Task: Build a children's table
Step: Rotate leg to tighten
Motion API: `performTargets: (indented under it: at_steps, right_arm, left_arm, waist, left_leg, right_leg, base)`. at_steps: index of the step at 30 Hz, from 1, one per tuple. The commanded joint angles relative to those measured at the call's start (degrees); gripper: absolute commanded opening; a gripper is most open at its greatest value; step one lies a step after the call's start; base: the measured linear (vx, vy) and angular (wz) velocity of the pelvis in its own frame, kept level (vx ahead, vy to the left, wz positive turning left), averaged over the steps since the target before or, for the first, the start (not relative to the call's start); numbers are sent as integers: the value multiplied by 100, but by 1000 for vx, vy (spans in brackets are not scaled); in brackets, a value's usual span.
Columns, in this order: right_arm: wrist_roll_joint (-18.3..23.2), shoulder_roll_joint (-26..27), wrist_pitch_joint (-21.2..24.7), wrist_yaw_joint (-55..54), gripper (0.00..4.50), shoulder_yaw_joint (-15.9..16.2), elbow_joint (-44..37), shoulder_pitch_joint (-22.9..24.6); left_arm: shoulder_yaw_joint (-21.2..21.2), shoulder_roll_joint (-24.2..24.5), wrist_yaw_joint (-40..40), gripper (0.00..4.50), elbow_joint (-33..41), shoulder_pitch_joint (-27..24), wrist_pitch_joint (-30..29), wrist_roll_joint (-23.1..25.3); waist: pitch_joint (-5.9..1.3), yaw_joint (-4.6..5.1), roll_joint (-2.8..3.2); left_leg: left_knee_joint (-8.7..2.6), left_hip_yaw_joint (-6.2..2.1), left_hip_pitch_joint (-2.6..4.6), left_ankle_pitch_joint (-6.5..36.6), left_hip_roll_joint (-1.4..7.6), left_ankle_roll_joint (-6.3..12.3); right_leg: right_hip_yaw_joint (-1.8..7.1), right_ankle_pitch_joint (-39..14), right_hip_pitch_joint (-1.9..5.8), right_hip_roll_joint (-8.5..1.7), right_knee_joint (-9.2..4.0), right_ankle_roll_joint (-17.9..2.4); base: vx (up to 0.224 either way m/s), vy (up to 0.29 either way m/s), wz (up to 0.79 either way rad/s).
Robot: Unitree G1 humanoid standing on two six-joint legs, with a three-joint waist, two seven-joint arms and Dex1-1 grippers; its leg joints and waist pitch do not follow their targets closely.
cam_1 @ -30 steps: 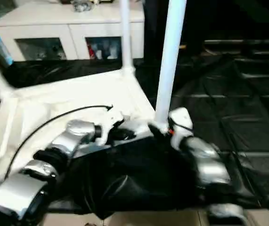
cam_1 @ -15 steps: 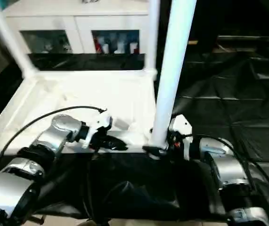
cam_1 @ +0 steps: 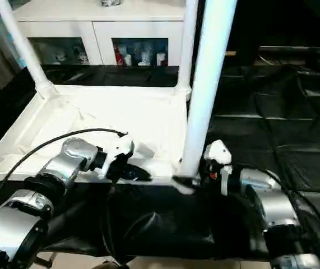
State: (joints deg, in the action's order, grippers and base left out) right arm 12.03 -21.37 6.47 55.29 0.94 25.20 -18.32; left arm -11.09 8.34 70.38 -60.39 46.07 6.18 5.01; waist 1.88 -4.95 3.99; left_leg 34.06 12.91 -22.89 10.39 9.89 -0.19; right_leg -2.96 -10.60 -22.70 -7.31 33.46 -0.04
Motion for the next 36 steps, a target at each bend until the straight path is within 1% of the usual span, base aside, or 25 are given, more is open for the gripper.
performTargets:
  at_steps: [1, 2, 3, 4, 6, 7, 8, 9, 10, 12, 13, 14, 15, 17, 19, 21, 23, 25, 26, 27, 28, 30, 32, 34, 36]
  right_arm:
    - [-409, 318, 143, -708, 268, 311, 377, 101]
    - [-468, 548, 200, -1222, 268, 238, 544, 22]
    - [-481, 604, 212, -1345, 268, 220, 584, 3]
    - [-503, 690, 232, -1534, 268, 191, 638, -24]
    - [-549, 1050, 283, -2186, 268, 108, 820, -139]
    - [-574, 1209, 312, -2472, 268, 71, 911, -202]
    - [-589, 1355, 336, -2701, 268, 40, 1001, -268]
    - [-620, 1463, 344, -2858, 268, 41, 1089, -337]
    - [-682, 1550, 308, -2975, 268, 71, 1187, -409]
    - [-766, 1657, 168, -3048, 268, 150, 1321, -515]
    - [-736, 1697, 67, -2903, 268, 199, 1335, -591]
    - [-716, 1700, 44, -2861, 268, 202, 1332, -609]
    - [-716, 1700, 44, -2861, 337, 202, 1332, -609]
    - [-590, 1643, 69, -2551, 337, 197, 1201, -601]
    - [-502, 1458, 20, -2071, 367, 224, 1040, -570]
    - [-521, 1281, -58, -1859, 386, 256, 1000, -558]
    - [-534, 984, -188, -1523, 386, 281, 982, -547]
    - [-377, 615, -263, -820, 386, 323, 788, -464]
    - [-297, 483, -257, -535, 386, 336, 681, -422]
    - [-204, 301, -173, -185, 386, 350, 544, -373]
    - [-176, 238, -136, -74, 386, 355, 500, -358]
    - [-98, 62, -53, 287, 386, 340, 394, -317]
    - [-36, -196, -10, 809, 386, 347, 272, -250]
    - [40, -385, 33, 1144, 386, 370, 196, -209]
    - [146, -547, 72, 1413, 386, 394, 127, -178]
  left_arm:
    - [160, -326, -857, 0, -132, 159, -109, -37]
    - [159, -471, -1191, 0, -181, 212, -156, 9]
    - [160, -506, -1271, 0, -193, 225, -170, 18]
    - [161, -560, -1391, 0, -210, 243, -196, 29]
    - [156, -844, -1868, 0, -265, 302, -264, 58]
    - [164, -973, -2069, 0, -295, 329, -291, 48]
    - [165, -1087, -2224, 0, -311, 344, -300, 47]
    - [157, -1180, -2293, 0, -317, 351, -304, 44]
    - [147, -1260, -2317, 0, -336, 359, -290, 48]
    - [125, -1352, -2280, 0, -345, 355, -249, 60]
    - [97, -1344, -2095, 0, -319, 340, -217, 68]
    - [92, -1339, -2057, 0, -318, 341, -209, 73]
    - [92, -1339, -2057, 0, -318, 341, -209, 73]
    - [82, -1247, -1916, 0, -303, 335, -171, 70]
    - [60, -1098, -1758, 0, -314, 333, -111, 67]
    - [34, -1004, -1585, 0, -302, 320, -63, 70]
    - [12, -851, -1233, 0, -258, 281, 3, 43]
    - [-43, -641, -633, 0, -162, 217, -4, -7]
    - [-76, -559, -368, 0, -119, 190, -16, -24]
    - [-120, -438, -77, 0, -79, 169, 2, -21]
    - [-134, -397, 5, 0, -69, 164, 11, -16]
    - [-154, -280, 236, 0, -54, 162, 25, -13]
    - [-158, -122, 560, 0, -48, 172, 37, -33]
    - [-145, -7, 753, 0, -49, 189, 28, -58]
    - [-121, 107, 1001, 0, -40, 197, 22, -74]
  waist:
    - [-269, 57, -128]
    - [-260, 68, -107]
    - [-251, 91, -108]
    - [-231, 130, -124]
    - [-208, 178, -103]
    - [-149, 242, -89]
    - [-154, 281, -104]
    - [-159, 296, -102]
    - [-166, 327, -67]
    - [-189, 386, -73]
    - [-199, 394, -71]
    - [-204, 397, -84]
    - [-218, 392, -85]
    - [-225, 367, -88]
    - [-235, 347, -140]
    - [-243, 317, -121]
    - [-256, 283, -163]
    - [-256, 220, -158]
    - [-265, 208, -180]
    - [-281, 184, -171]
    - [-284, 151, -159]
    - [-304, 126, -160]
    - [-348, 48, -153]
    - [-373, 5, -138]
    - [-402, -45, -152]
  left_leg:
    - [-511, -224, 209, 1838, 336, 103]
    - [-530, -243, 224, 1982, 337, -15]
    - [-545, -245, 231, 2075, 339, -72]
    - [-571, -267, 226, 2299, 323, -131]
    - [-583, -268, 308, 2655, 318, -215]
    - [-586, -292, 357, 3106, 295, -313]
    - [-583, -326, 404, 3362, 276, -365]
    - [-586, -346, 414, 3412, 272, -384]
    - [-616, -377, 399, 3463, 276, -405]
    - [-665, -392, 348, 3469, 272, -390]
    - [-679, -386, 342, 3444, 271, -350]
    - [-683, -375, 341, 3398, 275, -301]
    - [-680, -365, 339, 3325, 274, -274]
    - [-683, -329, 307, 3026, 279, -165]
    - [-675, -310, 284, 2839, 287, -71]
    - [-663, -284, 284, 2609, 297, 9]
    - [-636, -259, 244, 2263, 308, 151]
    - [-607, -231, 241, 2044, 322, 292]
    - [-578, -218, 199, 1866, 317, 378]
    - [-566, -219, 195, 1749, 328, 412]
    - [-544, -200, 210, 1582, 340, 499]
    - [-511, -187, 193, 1327, 349, 601]
    - [-442, -174, 208, 912, 358, 784]
    - [-396, -168, 196, 570, 362, 933]
    - [-344, -167, 190, 318, 347, 1067]
  right_leg:
    - [114, -1933, 140, -230, -443, -1165]
    - [132, -2198, 128, -234, -474, -1036]
    - [138, -2257, 109, -222, -485, -1007]
    - [119, -2470, 125, -216, -517, -914]
    - [127, -2791, 51, -209, -586, -798]
    - [101, -3234, 1, -196, -656, -690]
    - [81, -3560, -10, -192, -680, -543]
    - [76, -3612, -11, -199, -692, -497]
    - [73, -3562, 15, -192, -694, -439]
    - [61, -3244, 70, -175, -684, -446]
    - [75, -3102, 68, -179, -688, -469]
    - [91, -2954, 70, -181, -690, -524]
    - [100, -2851, 77, -187, -681, -563]
    - [130, -2465, 96, -190, -662, -716]
    - [138, -2283, 129, -205, -641, -801]
    - [149, -2053, 137, -212, -619, -901]
    - [154, -1829, 180, -222, -577, -1001]
    - [151, -1798, 193, -228, -572, -1038]
    - [164, -1731, 211, -234, -541, -1074]
    - [168, -1622, 220, -243, -519, -1106]
    - [160, -1379, 198, -234, -491, -1205]
    - [145, -996, 207, -224, -433, -1340]
    - [119, -356, 219, -219, -340, -1514]
    - [100, 189, 219, -202, -260, -1611]
    - [93, 605, 227, -208, -201, -1680]
  base:
    - [0, 0, 0]
    - [0, 0, 0]
    - [0, 0, 0]
    - [0, 0, 0]
    - [0, 0, 0]
    - [0, 0, 0]
    - [0, 0, 0]
    - [0, 0, 0]
    - [0, 0, 0]
    - [0, 0, 0]
    - [0, 0, 0]
    - [0, 0, 0]
    - [0, 0, 0]
    - [0, 0, 0]
    - [0, 0, 0]
    - [0, 0, 0]
    - [0, 0, 0]
    - [0, 0, 0]
    - [0, 0, 0]
    - [0, 0, 0]
    - [0, 0, 0]
    - [54, -32, 2]
    - [56, -24, 2]
    - [52, -12, 2]
    - [0, 0, 0]
